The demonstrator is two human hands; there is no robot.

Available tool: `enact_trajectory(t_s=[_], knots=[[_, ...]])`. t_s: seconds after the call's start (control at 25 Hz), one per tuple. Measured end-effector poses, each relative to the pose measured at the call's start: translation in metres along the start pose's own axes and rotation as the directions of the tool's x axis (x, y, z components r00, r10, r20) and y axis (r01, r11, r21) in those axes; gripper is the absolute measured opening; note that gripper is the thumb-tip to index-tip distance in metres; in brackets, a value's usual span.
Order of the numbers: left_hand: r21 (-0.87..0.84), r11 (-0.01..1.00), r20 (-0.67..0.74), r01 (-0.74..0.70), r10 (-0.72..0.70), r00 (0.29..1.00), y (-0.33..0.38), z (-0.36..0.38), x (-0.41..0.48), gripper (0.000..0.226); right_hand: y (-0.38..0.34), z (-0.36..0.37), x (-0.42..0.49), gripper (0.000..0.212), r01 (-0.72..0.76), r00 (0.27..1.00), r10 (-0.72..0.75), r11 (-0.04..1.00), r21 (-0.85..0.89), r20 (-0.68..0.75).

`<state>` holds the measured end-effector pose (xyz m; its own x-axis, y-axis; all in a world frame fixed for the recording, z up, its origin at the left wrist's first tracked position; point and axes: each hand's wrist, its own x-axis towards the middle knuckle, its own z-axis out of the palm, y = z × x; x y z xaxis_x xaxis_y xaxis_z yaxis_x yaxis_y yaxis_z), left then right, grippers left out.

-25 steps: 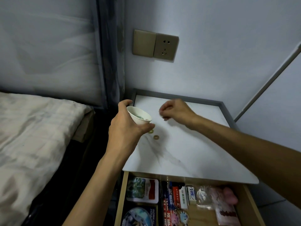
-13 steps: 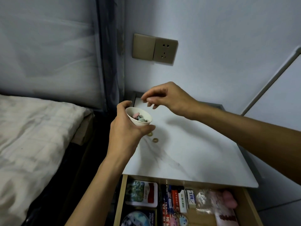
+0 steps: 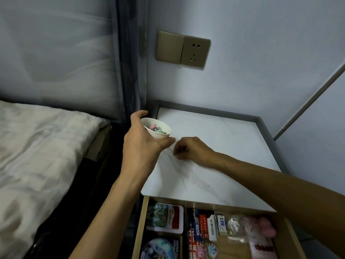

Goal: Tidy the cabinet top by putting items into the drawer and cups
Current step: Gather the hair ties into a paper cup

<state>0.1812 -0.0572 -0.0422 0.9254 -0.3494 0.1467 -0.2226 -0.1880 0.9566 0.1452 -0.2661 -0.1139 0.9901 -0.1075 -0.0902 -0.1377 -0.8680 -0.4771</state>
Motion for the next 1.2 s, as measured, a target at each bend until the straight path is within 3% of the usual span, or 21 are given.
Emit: enact_trajectory(t_s=[0.2, 0.28, 0.36, 0.44, 0.52, 0.6, 0.68, 0.76, 1.04, 1.12, 1.2], knots=[[0.080, 0.997, 0.061, -0.012, 0.007, 0.998, 0.004, 0.006, -0.006, 0.089, 0.018, -0.007, -0.015, 0.016, -0.117, 0.991, 0.133, 0.930, -0.349, 0.020], [0.086, 0.996, 0.093, -0.025, 0.016, 0.996, 0.006, 0.013, -0.012, 0.090, 0.020, -0.018, -0.030, 0.018, -0.217, 0.975, 0.224, 0.940, -0.262, -0.002], [0.082, 0.996, 0.133, -0.028, 0.017, 0.991, 0.008, 0.021, -0.018, 0.092, 0.006, -0.036, -0.047, 0.015, -0.302, 0.948, 0.302, 0.953, 0.006, -0.098], [0.089, 0.996, 0.187, -0.031, 0.014, 0.982, 0.011, 0.033, -0.027, 0.096, -0.018, -0.062, -0.066, 0.014, -0.230, 0.926, 0.287, 0.943, 0.239, -0.243], [0.091, 0.995, 0.241, -0.043, 0.020, 0.970, 0.012, 0.044, -0.036, 0.099, -0.047, -0.087, -0.085, 0.015, -0.061, 0.925, 0.194, 0.925, 0.375, -0.328], [0.048, 0.998, 0.301, -0.048, 0.031, 0.953, 0.013, 0.055, -0.045, 0.098, -0.069, -0.099, -0.104, 0.015, 0.062, 0.952, 0.051, 0.934, 0.351, -0.302], [0.000, 0.998, 0.367, -0.064, 0.060, 0.928, 0.015, 0.064, -0.055, 0.094, -0.076, -0.098, -0.118, 0.017, 0.097, 0.981, -0.063, 0.979, 0.179, -0.184], [-0.070, 0.996, 0.412, -0.047, 0.072, 0.908, 0.018, 0.072, -0.064, 0.091, -0.070, -0.097, -0.132, 0.022, 0.089, 0.990, -0.074, 0.989, 0.120, -0.121], [-0.200, 0.979, 0.501, 0.046, 0.062, 0.863, 0.022, 0.084, -0.090, 0.086, -0.049, -0.096, -0.180, 0.016, 0.075, 0.938, 0.023, 0.961, 0.266, -0.347], [-0.214, 0.974, 0.520, 0.079, 0.045, 0.853, 0.022, 0.083, -0.098, 0.084, -0.042, -0.086, -0.190, 0.015, -0.011, 0.880, 0.146, 0.958, 0.287, -0.451], [-0.199, 0.976, 0.546, 0.091, 0.033, 0.837, 0.019, 0.082, -0.107, 0.079, -0.036, -0.072, -0.201, 0.020, -0.152, 0.862, 0.290, 0.930, 0.334, -0.416]])
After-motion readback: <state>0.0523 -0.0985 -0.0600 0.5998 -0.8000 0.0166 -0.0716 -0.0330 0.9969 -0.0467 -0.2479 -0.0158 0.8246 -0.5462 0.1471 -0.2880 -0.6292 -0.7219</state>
